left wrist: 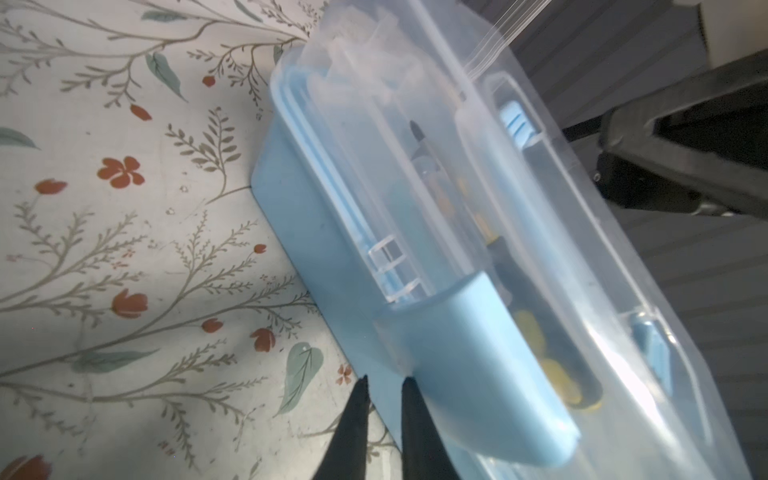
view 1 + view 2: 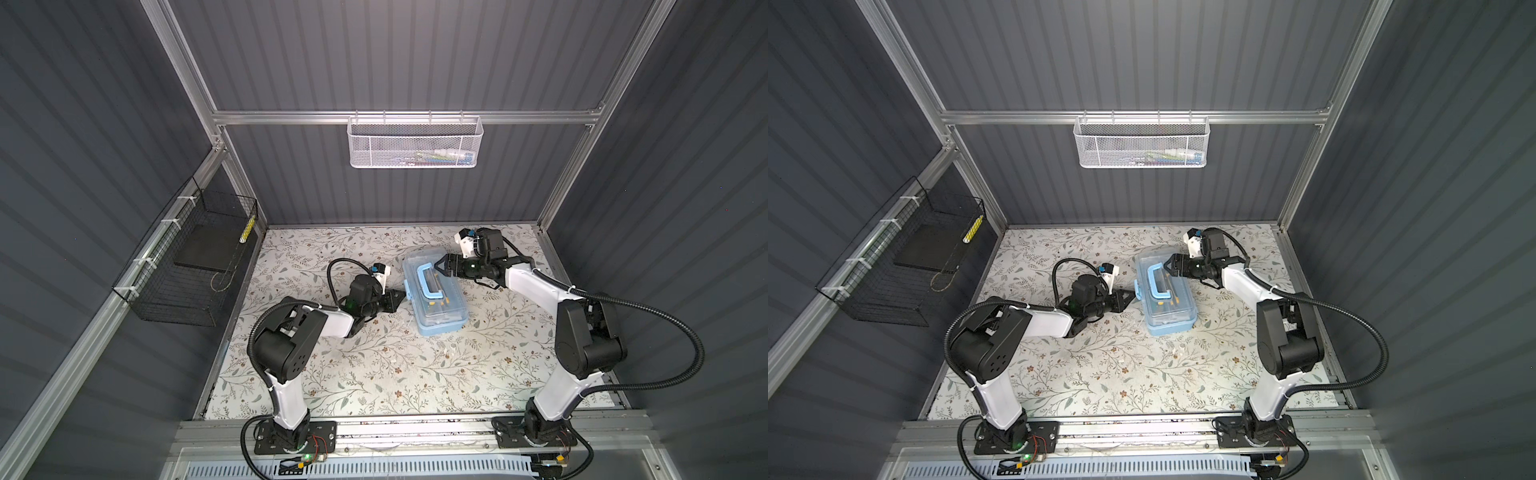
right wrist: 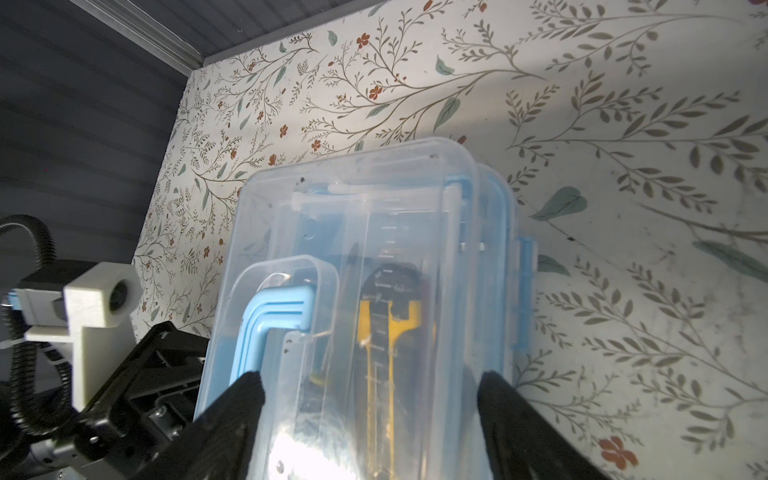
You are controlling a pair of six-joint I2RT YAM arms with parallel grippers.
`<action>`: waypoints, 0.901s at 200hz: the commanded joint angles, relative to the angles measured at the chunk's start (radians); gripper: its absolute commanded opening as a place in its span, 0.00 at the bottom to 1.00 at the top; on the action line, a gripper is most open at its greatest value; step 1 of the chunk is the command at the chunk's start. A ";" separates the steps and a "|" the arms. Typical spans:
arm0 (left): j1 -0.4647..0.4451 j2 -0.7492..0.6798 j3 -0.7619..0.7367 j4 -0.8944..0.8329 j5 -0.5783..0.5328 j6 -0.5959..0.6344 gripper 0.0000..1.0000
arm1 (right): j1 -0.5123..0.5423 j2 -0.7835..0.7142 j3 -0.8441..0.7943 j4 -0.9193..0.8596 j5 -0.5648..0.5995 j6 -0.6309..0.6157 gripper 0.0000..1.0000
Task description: Pack the tool kit
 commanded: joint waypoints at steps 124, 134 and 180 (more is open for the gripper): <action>-0.002 -0.084 0.066 -0.249 -0.112 0.118 0.13 | 0.040 0.039 -0.017 -0.076 -0.059 -0.003 0.83; -0.002 -0.082 0.078 -0.289 -0.131 0.135 0.11 | 0.040 0.041 -0.016 -0.076 -0.059 -0.003 0.83; -0.001 -0.054 0.094 -0.312 -0.134 0.152 0.07 | 0.044 0.044 -0.011 -0.081 -0.059 -0.004 0.83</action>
